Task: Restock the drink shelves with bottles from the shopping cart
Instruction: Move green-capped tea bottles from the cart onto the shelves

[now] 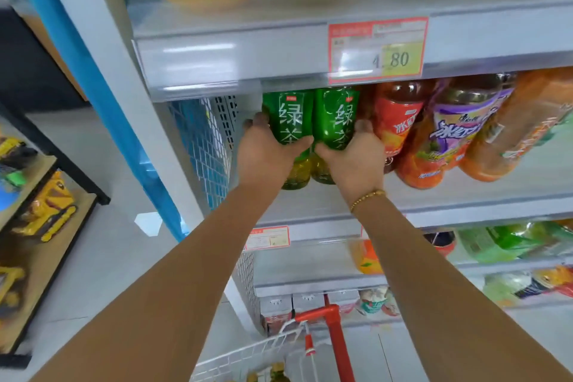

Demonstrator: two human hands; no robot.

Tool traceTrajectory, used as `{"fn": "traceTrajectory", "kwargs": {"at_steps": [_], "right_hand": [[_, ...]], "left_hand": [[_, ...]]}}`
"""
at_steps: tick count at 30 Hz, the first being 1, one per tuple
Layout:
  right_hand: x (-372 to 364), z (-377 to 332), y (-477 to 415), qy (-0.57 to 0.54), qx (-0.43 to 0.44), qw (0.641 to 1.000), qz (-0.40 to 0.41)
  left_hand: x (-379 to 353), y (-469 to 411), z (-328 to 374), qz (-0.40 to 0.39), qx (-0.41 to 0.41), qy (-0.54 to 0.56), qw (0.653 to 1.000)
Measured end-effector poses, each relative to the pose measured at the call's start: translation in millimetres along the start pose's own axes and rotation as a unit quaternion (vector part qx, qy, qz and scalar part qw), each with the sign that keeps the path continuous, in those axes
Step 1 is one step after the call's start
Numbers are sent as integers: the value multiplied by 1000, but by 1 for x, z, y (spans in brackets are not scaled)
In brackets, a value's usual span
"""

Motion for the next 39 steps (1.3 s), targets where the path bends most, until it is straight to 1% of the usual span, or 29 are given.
{"fn": "traceTrajectory", "kwargs": {"at_steps": [4, 6, 8, 10, 12, 15, 17, 19, 21, 23, 26, 29, 34, 39], "right_hand": [[-12, 9, -8, -81, 32, 995, 56], [-18, 13, -12, -90, 42, 993, 57], [-23, 17, -15, -83, 53, 994, 46], [-24, 18, -18, -56, 64, 996, 35], [-23, 17, -16, -10, 69, 997, 19], [-11, 15, 7, 48, 74, 996, 31], [-11, 9, 30, 57, 109, 992, 24], [-28, 9, 41, 109, 128, 985, -39], [-45, 15, 38, 164, 119, 975, -96], [-53, 18, 31, 192, 107, 968, -119], [-59, 22, 18, 210, 103, 964, -125], [-62, 20, 3, 220, 101, 962, -129], [-67, 15, -11, 201, 98, 968, -117], [-74, 22, -17, 252, 105, 955, -111]], "left_hand": [[-16, -5, -4, 64, -23, 22, 997], [-23, -6, -6, 85, -29, 45, 995], [-29, -8, -9, 82, -37, 47, 995], [-33, -12, -13, 53, -41, 39, 997], [-36, -16, -23, 5, -34, 35, 999], [-35, -13, -38, -32, -7, 63, 997], [-32, -8, -46, -22, 15, 89, 996], [-30, -7, -50, -7, 30, 100, 995], [-31, -9, -51, 0, 35, 98, 995], [-34, -13, -50, 1, 33, 96, 995], [-41, -23, -45, 1, 21, 99, 995], [-50, -36, -43, 11, 25, 117, 993], [-57, -55, -43, 23, 19, 119, 992], [-63, -66, -41, 22, 23, 119, 992]]}}
Point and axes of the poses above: each hand's wrist, its own y-axis away from the middle knuckle, its own x-axis out of the back of the hand, z = x × y, the point moved 9 cm from there along -y, towards the middle knuckle, and after that the axes turned 6 degrees about y, right-handed, at the moved point
